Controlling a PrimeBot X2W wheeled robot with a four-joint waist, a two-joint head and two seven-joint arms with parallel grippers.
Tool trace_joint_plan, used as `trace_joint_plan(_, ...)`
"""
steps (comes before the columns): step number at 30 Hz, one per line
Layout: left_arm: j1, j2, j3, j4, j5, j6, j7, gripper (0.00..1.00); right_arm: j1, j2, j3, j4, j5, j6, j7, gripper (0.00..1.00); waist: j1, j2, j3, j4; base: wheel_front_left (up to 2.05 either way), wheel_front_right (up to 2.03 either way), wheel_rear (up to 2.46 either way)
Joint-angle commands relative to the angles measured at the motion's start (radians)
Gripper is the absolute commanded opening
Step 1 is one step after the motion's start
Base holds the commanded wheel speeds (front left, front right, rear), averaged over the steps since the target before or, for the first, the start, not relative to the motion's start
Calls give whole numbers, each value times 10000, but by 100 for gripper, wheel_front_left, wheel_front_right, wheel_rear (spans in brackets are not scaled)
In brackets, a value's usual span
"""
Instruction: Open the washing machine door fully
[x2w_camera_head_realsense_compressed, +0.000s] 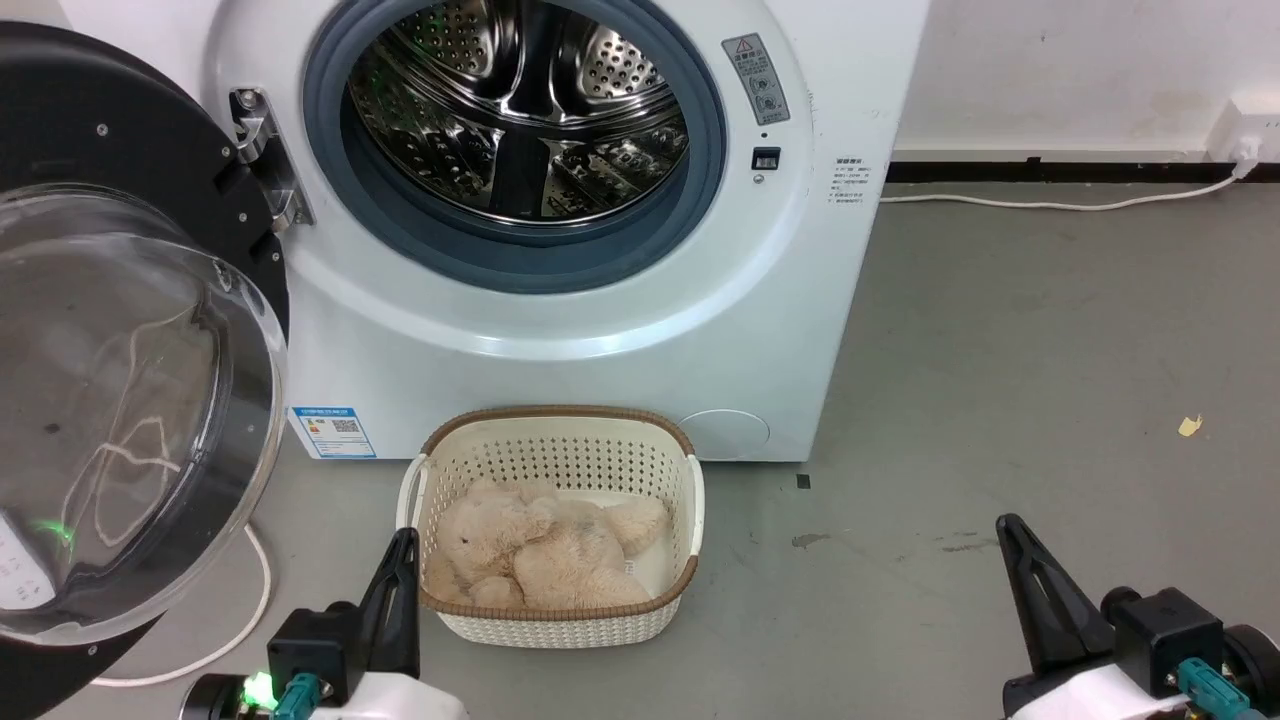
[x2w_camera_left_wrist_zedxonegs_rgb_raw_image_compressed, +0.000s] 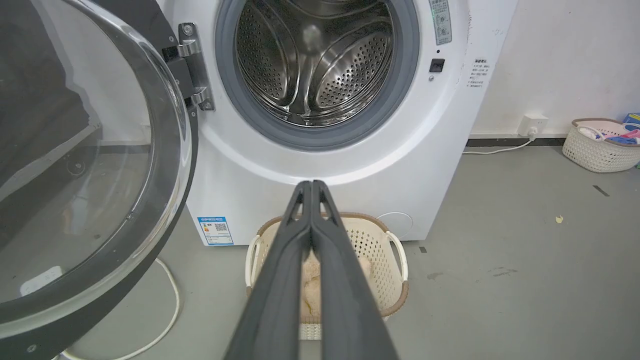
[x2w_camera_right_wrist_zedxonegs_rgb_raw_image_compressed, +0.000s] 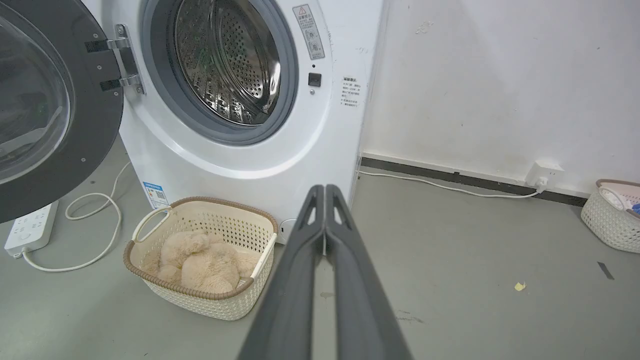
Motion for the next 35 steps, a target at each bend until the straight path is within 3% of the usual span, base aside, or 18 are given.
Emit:
trace_joint_plan(1, -156, 5, 55, -30, 93, -32, 61, 0, -236, 32, 21, 56, 46, 4, 66, 0, 0, 0, -2, 1, 0, 0, 0)
trace_joint_plan(35, -505, -24, 358, -71, 464, -73, 796, 0, -585, 47, 191, 257, 68, 5, 803, 0, -1, 0, -89, 35, 0, 0, 0)
